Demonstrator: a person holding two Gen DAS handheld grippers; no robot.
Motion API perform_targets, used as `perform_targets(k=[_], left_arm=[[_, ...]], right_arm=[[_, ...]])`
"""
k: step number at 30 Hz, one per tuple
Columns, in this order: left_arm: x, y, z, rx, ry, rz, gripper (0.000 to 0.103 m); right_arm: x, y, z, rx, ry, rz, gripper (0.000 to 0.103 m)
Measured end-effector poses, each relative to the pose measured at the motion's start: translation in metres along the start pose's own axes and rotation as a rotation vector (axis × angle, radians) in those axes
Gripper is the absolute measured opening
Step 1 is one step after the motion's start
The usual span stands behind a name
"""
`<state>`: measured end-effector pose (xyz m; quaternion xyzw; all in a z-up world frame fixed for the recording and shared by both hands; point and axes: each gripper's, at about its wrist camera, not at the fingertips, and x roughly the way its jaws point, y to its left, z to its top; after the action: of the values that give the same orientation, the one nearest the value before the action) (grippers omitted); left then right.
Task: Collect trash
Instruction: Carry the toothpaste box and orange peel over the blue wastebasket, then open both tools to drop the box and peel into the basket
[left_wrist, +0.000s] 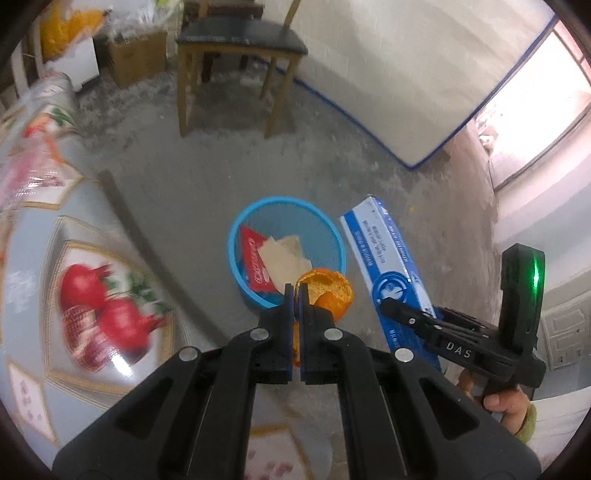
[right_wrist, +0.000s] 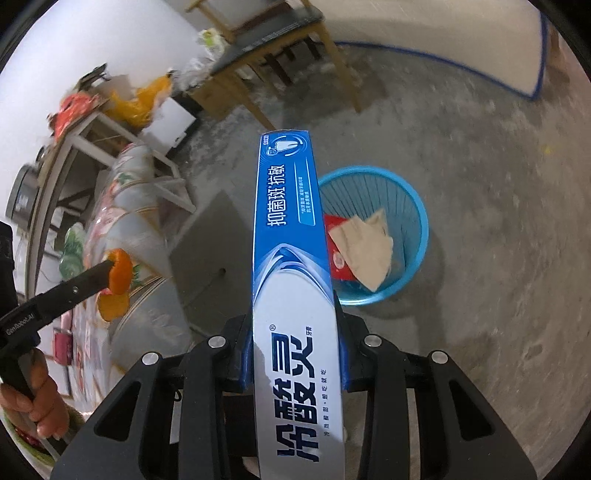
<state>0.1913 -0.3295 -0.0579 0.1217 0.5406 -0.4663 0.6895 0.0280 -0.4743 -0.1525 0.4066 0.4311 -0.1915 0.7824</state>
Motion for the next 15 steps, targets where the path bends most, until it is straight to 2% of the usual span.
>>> perform_targets(k=[3,7,8,9,10,11,15], left_arm=[[0.03,-0.01,0.014,0.008,0.043,0.017,0.001],[0.06,-0.02,0.04,0.023,0.042,0.039,0.002],[0.067,-0.023,0.047,0.022,0.037,0.047,0.009],[0.076,-0.025,0.053,0.016,0.038,0.059,0.016],[0.081,-0.025,0.057,0.009,0.036,0.065,0.031],[0.083,-0.025,0.059,-0.001,0.03,0.069,0.037],[0.068,-0.022,0.055,-0.022,-0.016,0.026,0.038]], right_arm=[[0.02,-0.015,0.013,0.048,0.03,0.01,0.033],[0.043,-0.031,0.04,0.107,0.023,0.011,0.035],[0.052,-0.038,0.05,0.13,0.014,0.01,0.039],[0.059,-0.044,0.057,0.153,0.014,0.006,0.05],[0.065,-0.051,0.061,0.171,0.019,-0.002,0.052],[0.071,-0.057,0.064,0.193,0.024,-0.019,0.052],[0.065,-0.067,0.06,0.197,-0.011,-0.027,0.052]])
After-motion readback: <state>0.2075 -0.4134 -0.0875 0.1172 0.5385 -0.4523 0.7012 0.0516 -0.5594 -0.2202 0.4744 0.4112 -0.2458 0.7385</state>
